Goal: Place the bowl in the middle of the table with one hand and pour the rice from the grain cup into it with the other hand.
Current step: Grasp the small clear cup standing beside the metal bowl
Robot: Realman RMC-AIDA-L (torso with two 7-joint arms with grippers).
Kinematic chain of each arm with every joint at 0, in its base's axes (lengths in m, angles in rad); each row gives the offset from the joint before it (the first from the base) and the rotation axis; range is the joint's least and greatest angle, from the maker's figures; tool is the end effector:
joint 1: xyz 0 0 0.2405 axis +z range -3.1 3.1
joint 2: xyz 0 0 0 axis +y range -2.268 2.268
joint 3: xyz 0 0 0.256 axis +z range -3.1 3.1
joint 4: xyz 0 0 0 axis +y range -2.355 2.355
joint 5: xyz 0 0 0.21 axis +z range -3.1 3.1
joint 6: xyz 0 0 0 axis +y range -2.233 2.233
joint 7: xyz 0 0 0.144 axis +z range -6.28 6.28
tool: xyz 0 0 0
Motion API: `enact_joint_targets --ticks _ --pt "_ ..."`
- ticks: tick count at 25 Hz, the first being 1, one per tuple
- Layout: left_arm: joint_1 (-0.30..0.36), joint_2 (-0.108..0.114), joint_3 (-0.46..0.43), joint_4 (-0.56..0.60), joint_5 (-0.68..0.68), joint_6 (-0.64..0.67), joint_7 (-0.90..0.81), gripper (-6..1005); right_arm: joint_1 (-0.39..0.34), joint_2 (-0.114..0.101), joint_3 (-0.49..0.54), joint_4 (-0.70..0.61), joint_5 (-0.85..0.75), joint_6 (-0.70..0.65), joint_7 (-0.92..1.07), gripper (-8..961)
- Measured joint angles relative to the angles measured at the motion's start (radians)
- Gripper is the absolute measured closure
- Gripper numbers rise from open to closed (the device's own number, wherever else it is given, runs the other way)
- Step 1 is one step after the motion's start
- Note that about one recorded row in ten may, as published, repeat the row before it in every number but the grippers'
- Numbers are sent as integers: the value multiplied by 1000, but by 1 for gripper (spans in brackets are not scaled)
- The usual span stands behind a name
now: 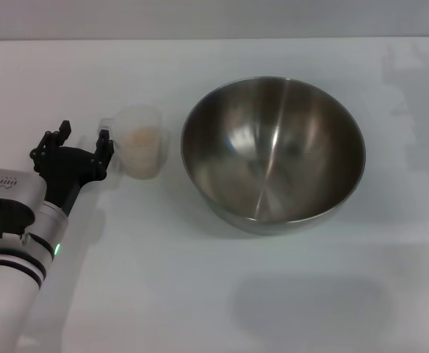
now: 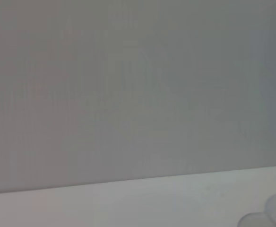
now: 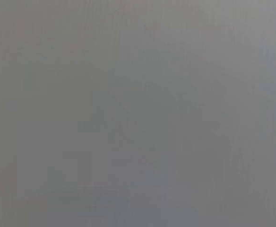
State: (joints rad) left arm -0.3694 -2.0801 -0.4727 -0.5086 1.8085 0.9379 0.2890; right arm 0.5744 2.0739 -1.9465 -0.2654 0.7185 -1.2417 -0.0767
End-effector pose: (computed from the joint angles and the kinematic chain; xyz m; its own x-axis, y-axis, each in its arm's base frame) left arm -0.2992 0.3054 -0.0890 0.7576 0.1600 0.6328 0.6527 -0.1897 -0.7335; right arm 0.2577 0.3903 0.0303 0.7219 0.3606 -0.5906 -0.6223 -0.0350 -0.7820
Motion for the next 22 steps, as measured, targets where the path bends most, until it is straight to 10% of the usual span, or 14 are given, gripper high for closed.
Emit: enact_joint_targets --ticks 9,17,22 --pt "-19 0 10 12 5 -10 -25 485 2 0 0 0 -4 2 0 472" --pt "-35 0 24 11 8 -26 -26 941 2 0 0 0 -4 2 0 470" --pt "-37 0 32 10 10 -16 -29 955 2 0 0 0 -4 3 0 468"
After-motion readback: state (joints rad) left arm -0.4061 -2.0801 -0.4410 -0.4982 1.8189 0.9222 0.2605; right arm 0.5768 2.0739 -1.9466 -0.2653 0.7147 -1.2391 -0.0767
